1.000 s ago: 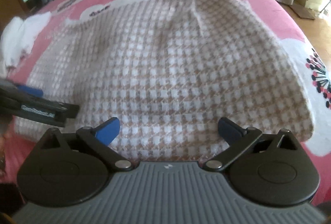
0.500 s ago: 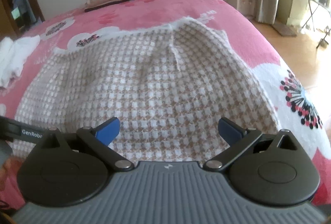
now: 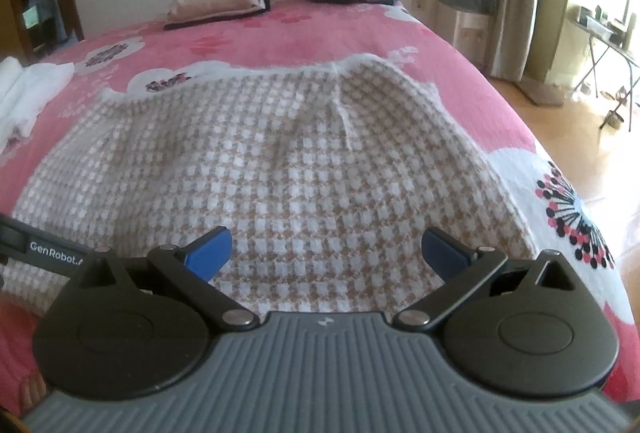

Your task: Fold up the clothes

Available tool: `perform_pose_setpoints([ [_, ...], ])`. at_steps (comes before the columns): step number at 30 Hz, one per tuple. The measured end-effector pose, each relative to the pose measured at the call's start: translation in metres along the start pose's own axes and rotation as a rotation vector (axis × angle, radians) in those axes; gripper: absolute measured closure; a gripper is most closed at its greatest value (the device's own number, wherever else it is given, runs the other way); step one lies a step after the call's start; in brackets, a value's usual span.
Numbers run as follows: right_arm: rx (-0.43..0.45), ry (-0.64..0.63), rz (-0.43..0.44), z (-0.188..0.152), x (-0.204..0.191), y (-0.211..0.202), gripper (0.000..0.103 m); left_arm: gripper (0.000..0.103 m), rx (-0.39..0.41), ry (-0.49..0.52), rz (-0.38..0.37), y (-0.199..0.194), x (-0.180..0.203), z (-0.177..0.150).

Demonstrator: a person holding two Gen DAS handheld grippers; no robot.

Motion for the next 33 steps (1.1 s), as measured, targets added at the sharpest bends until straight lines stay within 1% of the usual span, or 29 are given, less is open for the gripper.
perform_pose_setpoints([
  [6,-0.014,-0.013,0.022,-0.001,-0.003,0.002,0.001,0.0,0.003,0.016,-0.004,-0.004,-0.002,-0.004],
  [8,-0.018,-0.025,0.019,0.0,-0.005,0.002,0.001,0.0,0.006,0.052,0.01,-0.008,0.002,-0.002],
  [10,-0.012,-0.019,0.019,0.002,-0.004,0.0,0.001,0.001,0.044,0.103,0.035,-0.019,0.006,-0.005],
  [13,0.011,0.004,0.019,0.004,-0.001,-0.005,0.002,0.001,0.155,0.177,0.032,-0.044,0.012,-0.009],
  [14,0.023,0.011,0.017,0.005,0.001,-0.008,0.002,0.001,0.197,0.193,0.023,-0.05,0.019,-0.005],
  [17,0.049,0.018,0.015,0.007,0.003,-0.012,0.003,0.0,0.249,0.212,0.007,-0.053,0.038,0.01],
  [19,0.05,0.021,0.019,0.007,0.003,-0.012,0.005,0.001,0.228,0.215,0.004,-0.043,0.041,0.01],
  [20,0.045,0.021,0.02,0.007,0.003,-0.011,0.008,0.002,0.213,0.216,0.006,-0.038,0.043,0.008],
  [21,0.039,0.019,0.018,0.006,0.003,-0.01,0.014,0.01,0.197,0.217,0.009,-0.032,0.045,0.005],
  [22,0.033,0.017,0.018,0.005,0.002,-0.009,0.018,0.011,0.176,0.228,0.015,-0.024,0.047,0.004],
  [23,0.025,0.015,0.021,0.005,0.001,-0.008,0.022,0.01,0.185,0.236,0.023,-0.02,0.042,0.004],
  [26,-0.015,0.017,0.041,0.002,0.0,-0.001,0.025,0.009,0.205,0.245,0.028,-0.023,0.042,-0.003],
  [29,-0.113,0.03,0.059,-0.007,-0.001,0.015,0.027,0.008,0.202,0.24,0.026,-0.022,0.039,-0.003],
  [30,-0.106,0.042,0.069,-0.006,-0.001,0.012,0.029,0.008,0.201,0.242,0.026,-0.021,0.037,-0.003],
  [31,-0.099,0.054,0.078,-0.005,-0.001,0.01,0.033,0.008,0.201,0.244,0.026,-0.021,0.035,-0.002],
  [32,-0.092,0.065,0.087,-0.004,0.0,0.007,0.042,0.008,0.201,0.247,0.027,-0.022,0.032,-0.004],
  [33,-0.087,0.07,0.096,-0.004,-0.001,0.005,0.042,0.008,0.202,0.247,0.027,-0.024,0.032,-0.005],
])
Point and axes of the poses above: each gripper's, at about its wrist camera, not at the fingertips, and y roughly the way its jaws point, x to its right, z to its top, the point moved 2 cm from there along y, roughly the way its jaws point, and after that the axes turned 3 degrees about -y, right-handed, at the moved point
